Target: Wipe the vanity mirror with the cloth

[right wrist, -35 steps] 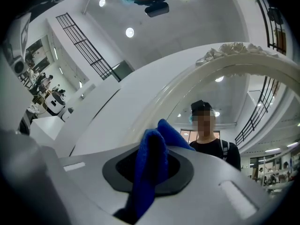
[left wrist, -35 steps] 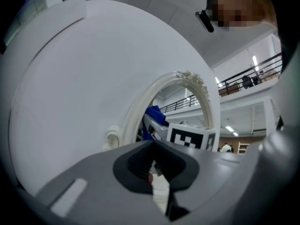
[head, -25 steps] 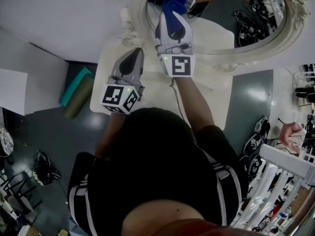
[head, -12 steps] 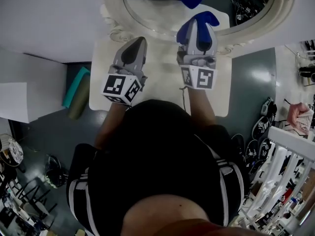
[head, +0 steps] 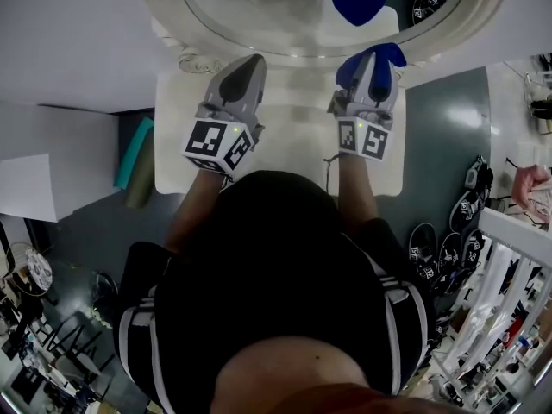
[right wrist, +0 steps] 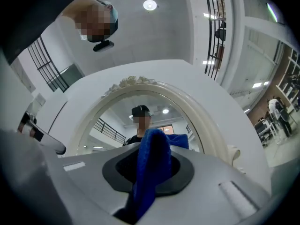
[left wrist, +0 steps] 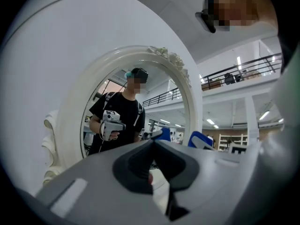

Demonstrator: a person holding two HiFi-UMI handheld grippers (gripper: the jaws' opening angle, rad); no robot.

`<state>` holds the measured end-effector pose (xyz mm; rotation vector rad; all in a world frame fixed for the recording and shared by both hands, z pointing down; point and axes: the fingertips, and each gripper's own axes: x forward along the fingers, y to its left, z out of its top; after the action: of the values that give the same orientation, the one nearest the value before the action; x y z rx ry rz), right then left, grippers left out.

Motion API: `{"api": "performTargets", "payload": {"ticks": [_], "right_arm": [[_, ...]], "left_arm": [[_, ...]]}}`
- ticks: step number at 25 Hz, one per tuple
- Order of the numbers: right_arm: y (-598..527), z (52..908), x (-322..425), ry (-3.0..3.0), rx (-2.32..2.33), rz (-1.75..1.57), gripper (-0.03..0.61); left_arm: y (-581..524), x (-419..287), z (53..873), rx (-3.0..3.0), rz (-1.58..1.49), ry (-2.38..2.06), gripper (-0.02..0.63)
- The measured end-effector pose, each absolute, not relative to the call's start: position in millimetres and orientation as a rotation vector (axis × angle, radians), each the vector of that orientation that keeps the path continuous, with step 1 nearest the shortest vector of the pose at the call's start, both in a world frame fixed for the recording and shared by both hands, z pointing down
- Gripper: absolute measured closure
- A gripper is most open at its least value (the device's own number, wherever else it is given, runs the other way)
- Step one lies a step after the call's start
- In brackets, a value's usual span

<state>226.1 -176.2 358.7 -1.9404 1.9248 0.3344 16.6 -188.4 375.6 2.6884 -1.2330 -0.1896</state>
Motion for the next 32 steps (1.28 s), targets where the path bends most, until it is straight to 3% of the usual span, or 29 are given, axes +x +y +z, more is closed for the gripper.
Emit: {"api": "performTargets", "payload": {"ticks": [14,32], "right_arm": [[-225,430,289,1.890,-2.040,0.225,0.537],[-244,429,263,1.885,-1.942,0.257,0.535]], "left_arm": [[-196,45,392,2.678,-0.089,-1.232,0.604],[-204,39,405,2.621,-0.073,-1.252,0.604]]}}
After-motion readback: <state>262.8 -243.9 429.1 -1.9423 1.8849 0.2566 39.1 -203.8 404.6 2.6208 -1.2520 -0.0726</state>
